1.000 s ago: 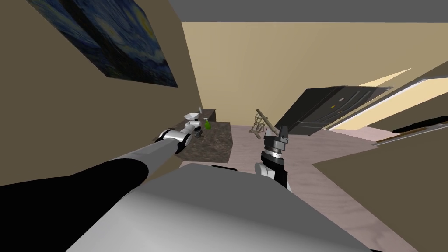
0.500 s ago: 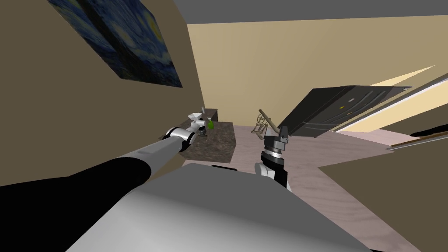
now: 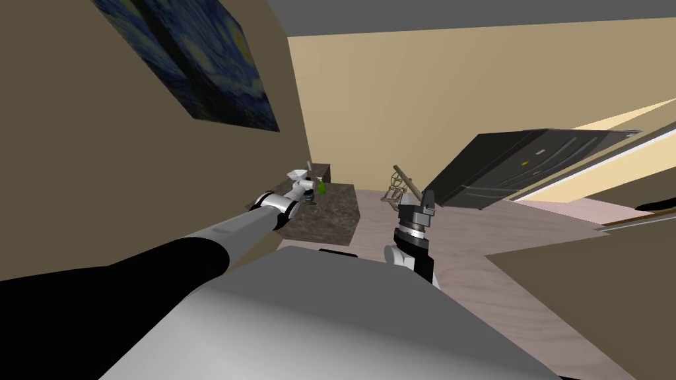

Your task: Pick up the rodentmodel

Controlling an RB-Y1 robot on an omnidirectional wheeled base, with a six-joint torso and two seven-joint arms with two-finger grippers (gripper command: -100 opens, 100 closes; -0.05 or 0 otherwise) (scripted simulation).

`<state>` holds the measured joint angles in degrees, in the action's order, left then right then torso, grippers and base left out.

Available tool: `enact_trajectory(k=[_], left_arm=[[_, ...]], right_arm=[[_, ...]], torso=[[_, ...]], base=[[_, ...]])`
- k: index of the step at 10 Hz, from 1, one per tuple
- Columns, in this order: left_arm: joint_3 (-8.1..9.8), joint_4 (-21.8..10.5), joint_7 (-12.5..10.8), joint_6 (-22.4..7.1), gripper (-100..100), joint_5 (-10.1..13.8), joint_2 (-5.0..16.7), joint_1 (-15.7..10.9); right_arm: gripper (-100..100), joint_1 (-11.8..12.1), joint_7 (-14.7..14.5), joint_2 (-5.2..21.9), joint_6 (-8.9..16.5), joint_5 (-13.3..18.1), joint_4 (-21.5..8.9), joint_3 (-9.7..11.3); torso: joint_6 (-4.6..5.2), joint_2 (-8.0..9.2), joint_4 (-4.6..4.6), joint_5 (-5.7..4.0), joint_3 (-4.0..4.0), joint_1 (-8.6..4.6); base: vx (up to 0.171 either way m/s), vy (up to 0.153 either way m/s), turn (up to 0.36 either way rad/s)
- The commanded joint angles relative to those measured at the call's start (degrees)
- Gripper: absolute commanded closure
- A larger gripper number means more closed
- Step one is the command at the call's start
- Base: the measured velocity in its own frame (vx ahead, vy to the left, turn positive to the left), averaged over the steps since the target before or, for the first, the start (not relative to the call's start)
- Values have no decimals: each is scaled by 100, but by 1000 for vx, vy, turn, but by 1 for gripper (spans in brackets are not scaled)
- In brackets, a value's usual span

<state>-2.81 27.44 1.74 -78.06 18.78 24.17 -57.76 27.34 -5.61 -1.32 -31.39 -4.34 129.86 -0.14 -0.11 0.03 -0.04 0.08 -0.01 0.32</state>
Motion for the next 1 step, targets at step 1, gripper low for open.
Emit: enact_trajectory(k=[1], left_arm=[[0, 0, 0, 0, 0, 0, 0, 0]], right_arm=[[0, 0, 0, 0, 0, 0, 0, 0]], torso=[[0, 0, 0, 0, 0, 0]], base=[[-2, 7, 2]])
